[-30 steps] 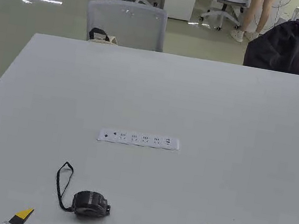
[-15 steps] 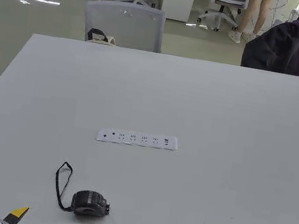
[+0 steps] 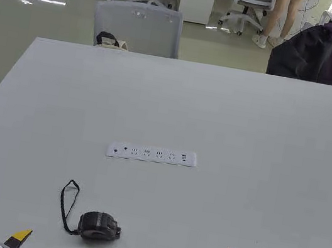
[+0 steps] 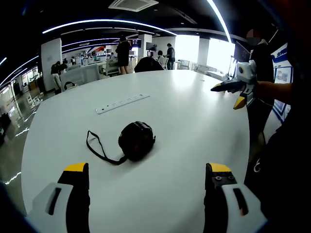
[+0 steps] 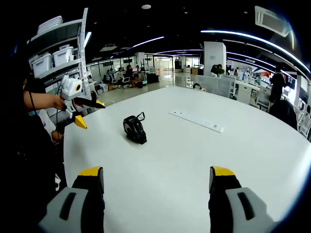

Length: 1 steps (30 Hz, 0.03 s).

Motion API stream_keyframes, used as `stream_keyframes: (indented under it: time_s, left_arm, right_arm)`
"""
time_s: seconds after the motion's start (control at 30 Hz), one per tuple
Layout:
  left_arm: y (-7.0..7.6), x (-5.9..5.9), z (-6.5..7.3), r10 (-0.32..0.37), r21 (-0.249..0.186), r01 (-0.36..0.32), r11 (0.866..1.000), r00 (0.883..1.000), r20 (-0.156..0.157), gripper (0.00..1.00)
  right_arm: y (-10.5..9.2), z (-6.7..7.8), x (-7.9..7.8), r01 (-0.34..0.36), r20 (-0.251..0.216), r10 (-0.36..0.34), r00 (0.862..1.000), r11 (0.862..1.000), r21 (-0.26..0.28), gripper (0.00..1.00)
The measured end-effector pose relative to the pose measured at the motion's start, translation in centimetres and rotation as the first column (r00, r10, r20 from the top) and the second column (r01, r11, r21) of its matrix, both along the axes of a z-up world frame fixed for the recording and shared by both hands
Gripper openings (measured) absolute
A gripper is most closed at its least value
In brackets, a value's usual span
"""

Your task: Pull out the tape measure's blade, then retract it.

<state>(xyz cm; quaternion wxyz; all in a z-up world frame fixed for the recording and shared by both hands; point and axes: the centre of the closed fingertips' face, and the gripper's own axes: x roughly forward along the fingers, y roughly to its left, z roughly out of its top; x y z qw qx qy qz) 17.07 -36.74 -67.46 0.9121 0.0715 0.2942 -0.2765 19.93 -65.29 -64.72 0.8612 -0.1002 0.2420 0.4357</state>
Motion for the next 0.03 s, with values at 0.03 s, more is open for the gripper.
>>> stream_keyframes:
  time_s: [0.03]
  left_arm:
    - [-0.03,0.00,0.00,-0.001,0.000,0.001,1.000,1.000,0.000,0.99]
  right_arm:
    - [-0.01,0.02,0.01,0.001,0.000,-0.001,1.000,1.000,0.000,0.91]
